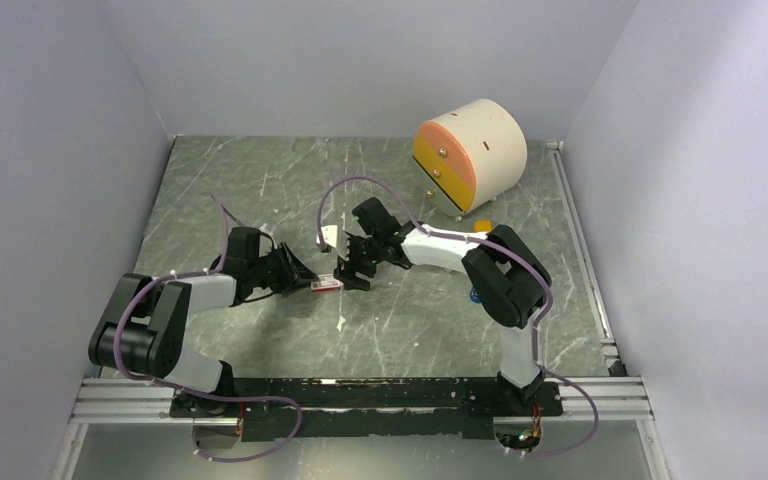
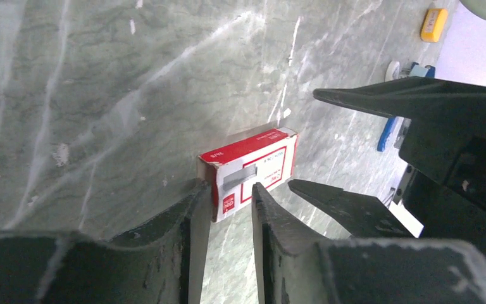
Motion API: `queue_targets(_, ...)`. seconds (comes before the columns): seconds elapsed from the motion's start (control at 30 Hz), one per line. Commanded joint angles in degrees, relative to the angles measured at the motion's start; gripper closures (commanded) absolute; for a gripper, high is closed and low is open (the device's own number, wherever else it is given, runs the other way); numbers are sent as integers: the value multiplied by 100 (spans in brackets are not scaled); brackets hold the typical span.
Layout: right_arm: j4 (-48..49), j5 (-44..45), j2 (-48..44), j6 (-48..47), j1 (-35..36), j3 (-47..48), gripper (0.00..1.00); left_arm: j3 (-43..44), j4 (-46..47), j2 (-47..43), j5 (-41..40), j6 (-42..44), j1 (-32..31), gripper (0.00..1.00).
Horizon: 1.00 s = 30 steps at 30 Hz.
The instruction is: Load the staples into the stapler
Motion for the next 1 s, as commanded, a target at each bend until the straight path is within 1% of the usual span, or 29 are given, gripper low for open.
queue_targets(0.0,-772,-8,81,-552,-37,313,28,153,-189,-54,-253,202,30,67)
queue_targets(0.3,-875,-312,367,-638,-33,622,30,240,-281,94,-303,260,30,70)
queue_targets(0.47,-1181,-448,558,-733,-33,895,37,254,-410,103,-396,326,29,70)
queue_targets(0.57,-1303,-504,631,-746,-27,952,39,226,-368,92,-373,302,30,69)
queue_targets(0.77,-1136,-375,614,-750,-32,797,52,222,-435,54,-437,315,30,72)
queue_targets(0.83,-1184,-329,605,-800,-25,794,53,210,-431,25,-447,316,30,73)
queue_targets(0.97,-1097,-370,560,-820,-17,724,52,158,-321,-31,-393,287,27,77)
